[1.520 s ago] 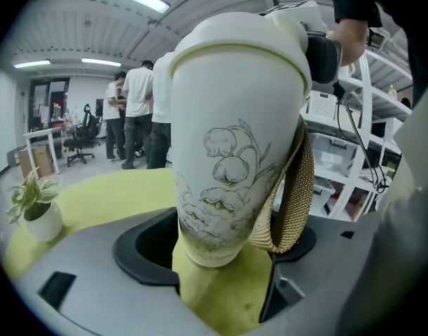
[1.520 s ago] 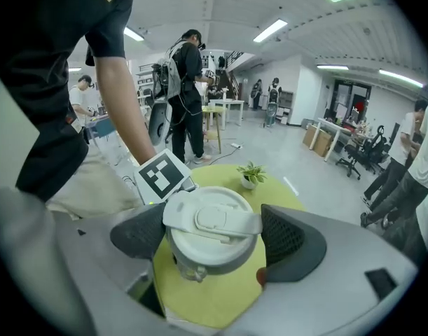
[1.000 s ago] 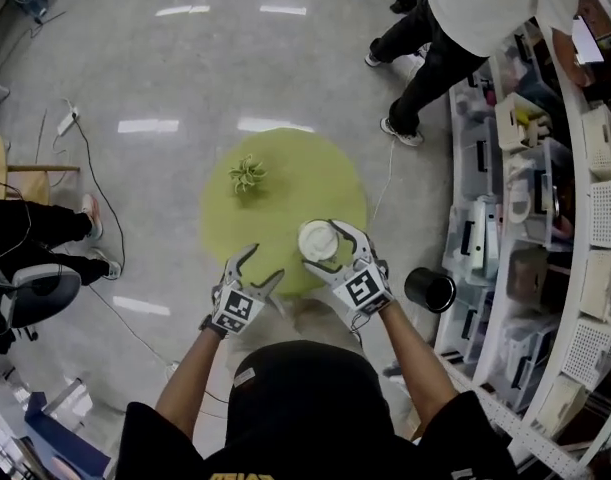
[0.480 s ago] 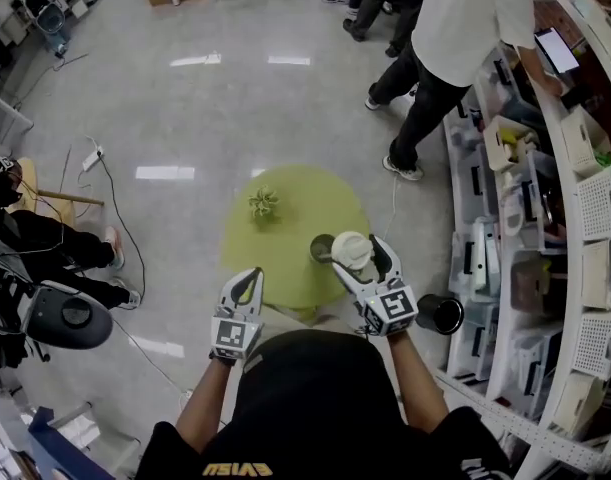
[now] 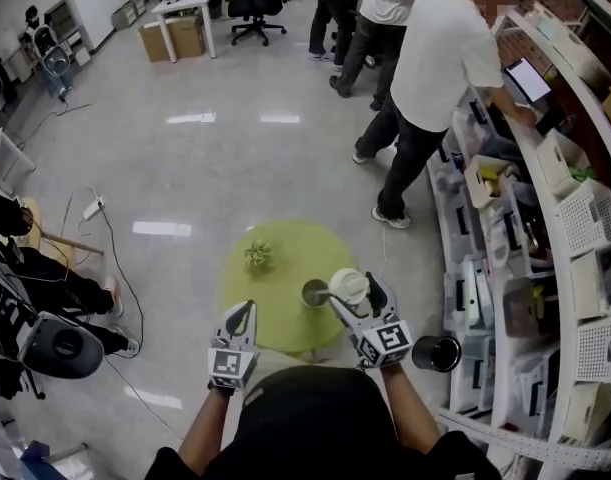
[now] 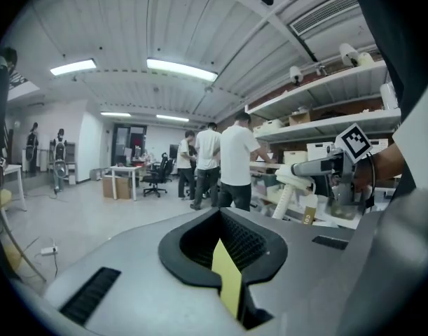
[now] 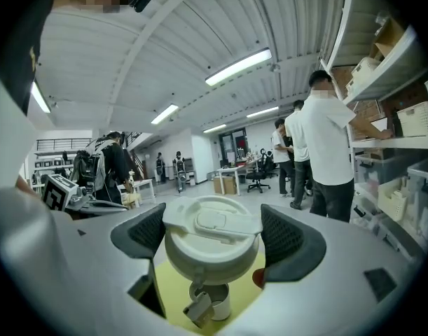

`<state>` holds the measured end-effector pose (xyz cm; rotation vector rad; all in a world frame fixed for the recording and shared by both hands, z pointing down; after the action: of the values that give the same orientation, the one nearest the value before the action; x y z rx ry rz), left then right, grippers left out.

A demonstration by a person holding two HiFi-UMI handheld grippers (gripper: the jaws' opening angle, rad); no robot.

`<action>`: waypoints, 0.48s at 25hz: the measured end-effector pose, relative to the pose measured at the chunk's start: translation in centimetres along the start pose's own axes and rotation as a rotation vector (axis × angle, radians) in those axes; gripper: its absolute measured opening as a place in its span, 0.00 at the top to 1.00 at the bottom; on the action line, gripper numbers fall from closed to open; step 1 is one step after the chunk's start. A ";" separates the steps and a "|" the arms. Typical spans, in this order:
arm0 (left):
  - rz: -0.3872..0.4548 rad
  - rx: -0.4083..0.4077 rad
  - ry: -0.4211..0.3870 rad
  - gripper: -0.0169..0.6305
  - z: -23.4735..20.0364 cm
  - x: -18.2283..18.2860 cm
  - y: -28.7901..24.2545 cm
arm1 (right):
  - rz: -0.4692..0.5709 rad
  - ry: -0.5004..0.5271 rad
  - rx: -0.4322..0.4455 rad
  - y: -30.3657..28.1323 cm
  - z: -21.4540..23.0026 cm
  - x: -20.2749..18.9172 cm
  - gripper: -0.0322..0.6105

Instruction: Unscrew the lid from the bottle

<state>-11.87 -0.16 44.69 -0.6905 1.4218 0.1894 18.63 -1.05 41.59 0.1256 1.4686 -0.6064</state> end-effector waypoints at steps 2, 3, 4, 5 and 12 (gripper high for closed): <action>-0.007 0.005 -0.011 0.95 -0.2 0.0 -0.2 | 0.001 -0.003 -0.006 0.3 0.1 -0.1 0.29; -0.005 0.008 -0.016 0.95 -0.3 0.2 -0.4 | 0.001 -0.004 -0.010 0.5 0.2 -0.1 0.29; -0.004 0.010 -0.023 0.95 -0.3 0.4 -0.5 | 0.002 -0.005 -0.014 0.7 0.3 -0.1 0.29; -0.003 0.012 -0.026 0.95 -0.4 0.6 -0.7 | 0.003 -0.005 -0.017 0.8 0.5 -0.1 0.29; 0.020 0.018 -0.042 0.95 -0.4 1.6 -1.3 | -0.001 -0.016 -0.018 1.6 1.1 -0.2 0.29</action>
<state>-11.24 -1.83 43.63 -0.6545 1.3894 0.2059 20.31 -0.08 41.44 0.1058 1.4589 -0.5942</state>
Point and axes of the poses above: the fingertips, and each gripper's own axes: y backward along the fingers, z to its right, x out of its top, the point moved 9 cm from there along y, backward along the fingers, and after that the axes turned 6 degrees about -z, right-handed, at the moved point
